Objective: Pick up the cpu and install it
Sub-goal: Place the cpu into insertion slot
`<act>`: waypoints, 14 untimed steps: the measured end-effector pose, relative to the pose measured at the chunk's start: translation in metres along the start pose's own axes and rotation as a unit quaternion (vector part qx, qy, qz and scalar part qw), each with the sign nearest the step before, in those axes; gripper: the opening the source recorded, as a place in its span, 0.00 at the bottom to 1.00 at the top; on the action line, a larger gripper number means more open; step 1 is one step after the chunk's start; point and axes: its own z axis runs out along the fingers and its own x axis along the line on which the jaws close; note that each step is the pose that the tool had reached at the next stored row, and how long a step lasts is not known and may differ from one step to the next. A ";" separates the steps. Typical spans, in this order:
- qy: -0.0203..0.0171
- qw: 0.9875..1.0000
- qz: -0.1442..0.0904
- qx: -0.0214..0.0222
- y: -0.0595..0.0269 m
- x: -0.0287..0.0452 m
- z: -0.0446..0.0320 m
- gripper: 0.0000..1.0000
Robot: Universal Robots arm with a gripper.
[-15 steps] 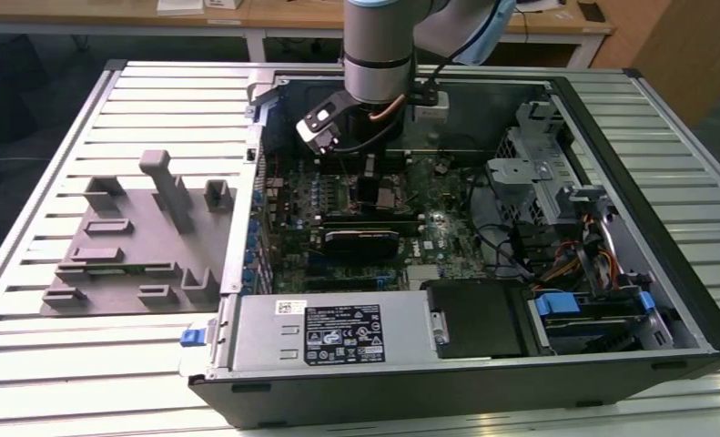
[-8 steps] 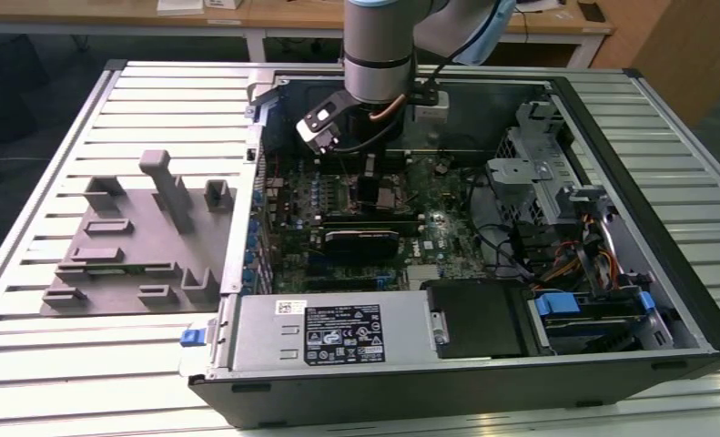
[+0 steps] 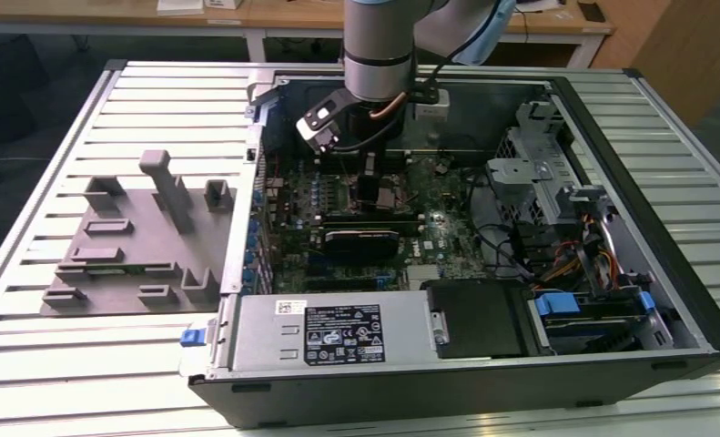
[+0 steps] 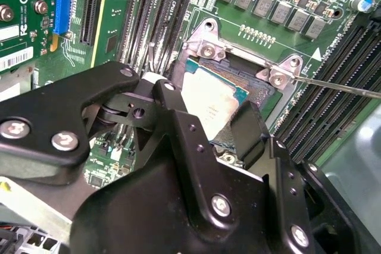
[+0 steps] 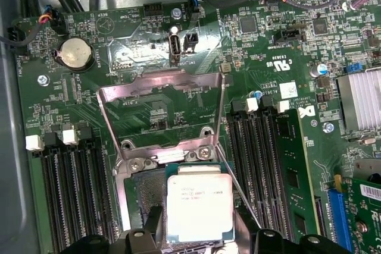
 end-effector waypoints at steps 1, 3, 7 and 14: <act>0.000 1.000 0.000 0.000 0.0000 0.0000 0.0000 0.59; 0.000 1.000 0.000 0.000 0.0000 0.0000 0.0000 0.59; 0.001 1.000 0.000 0.000 0.0000 0.0000 0.0000 0.59; 0.002 1.000 0.000 0.000 0.0000 -0.0004 0.0003 0.59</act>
